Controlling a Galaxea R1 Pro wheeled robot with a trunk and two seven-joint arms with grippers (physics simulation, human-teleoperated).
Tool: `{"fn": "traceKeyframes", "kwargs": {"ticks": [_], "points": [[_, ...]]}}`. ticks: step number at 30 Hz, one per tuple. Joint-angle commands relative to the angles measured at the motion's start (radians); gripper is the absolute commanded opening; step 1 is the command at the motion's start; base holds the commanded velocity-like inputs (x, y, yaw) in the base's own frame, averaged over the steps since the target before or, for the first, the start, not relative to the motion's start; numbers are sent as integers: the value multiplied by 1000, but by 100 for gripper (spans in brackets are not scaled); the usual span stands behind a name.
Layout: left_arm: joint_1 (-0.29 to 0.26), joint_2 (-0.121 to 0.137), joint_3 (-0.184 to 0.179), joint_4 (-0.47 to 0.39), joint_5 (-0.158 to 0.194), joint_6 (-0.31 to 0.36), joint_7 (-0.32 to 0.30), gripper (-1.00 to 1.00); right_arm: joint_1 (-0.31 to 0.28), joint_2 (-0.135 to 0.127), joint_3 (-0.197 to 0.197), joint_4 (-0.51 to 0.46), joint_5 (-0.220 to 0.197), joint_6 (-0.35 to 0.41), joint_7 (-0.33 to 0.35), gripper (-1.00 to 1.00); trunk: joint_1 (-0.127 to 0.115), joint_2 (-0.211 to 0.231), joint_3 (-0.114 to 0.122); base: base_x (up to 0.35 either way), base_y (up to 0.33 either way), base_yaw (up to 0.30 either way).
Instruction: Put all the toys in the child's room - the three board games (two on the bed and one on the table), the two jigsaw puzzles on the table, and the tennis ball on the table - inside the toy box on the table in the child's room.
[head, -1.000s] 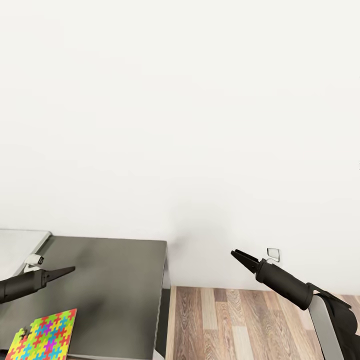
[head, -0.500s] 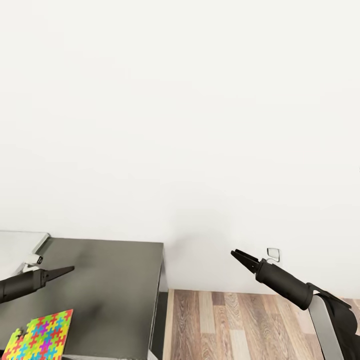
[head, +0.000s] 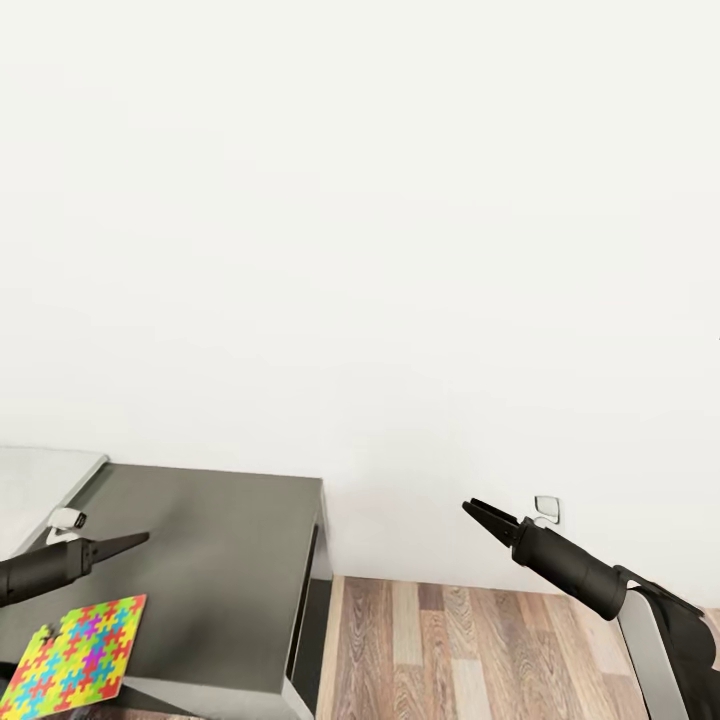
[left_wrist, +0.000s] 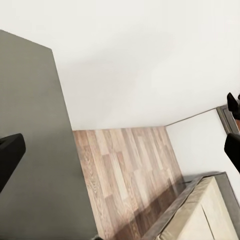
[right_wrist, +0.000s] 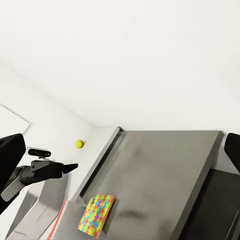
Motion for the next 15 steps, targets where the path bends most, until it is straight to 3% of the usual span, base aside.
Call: {"fn": "traceKeyframes", "kwargs": {"ticks": [1, 6, 15], "points": [[-1, 0, 0, 0, -1, 11, -4, 100, -1, 0, -1, 0, -3, 6, 1, 100, 0, -2, -2, -21, -2, 23], [-1, 0, 0, 0, -1, 11, -4, 100, -1, 1, 0, 0, -3, 6, 0, 100, 0, -2, 1, -40, 55, 99], [-1, 0, -1, -2, -1, 10, -4, 100, 1, 2, 1, 0, -2, 5, -1, 100, 0, -2, 11, -43, 58, 198]]}}
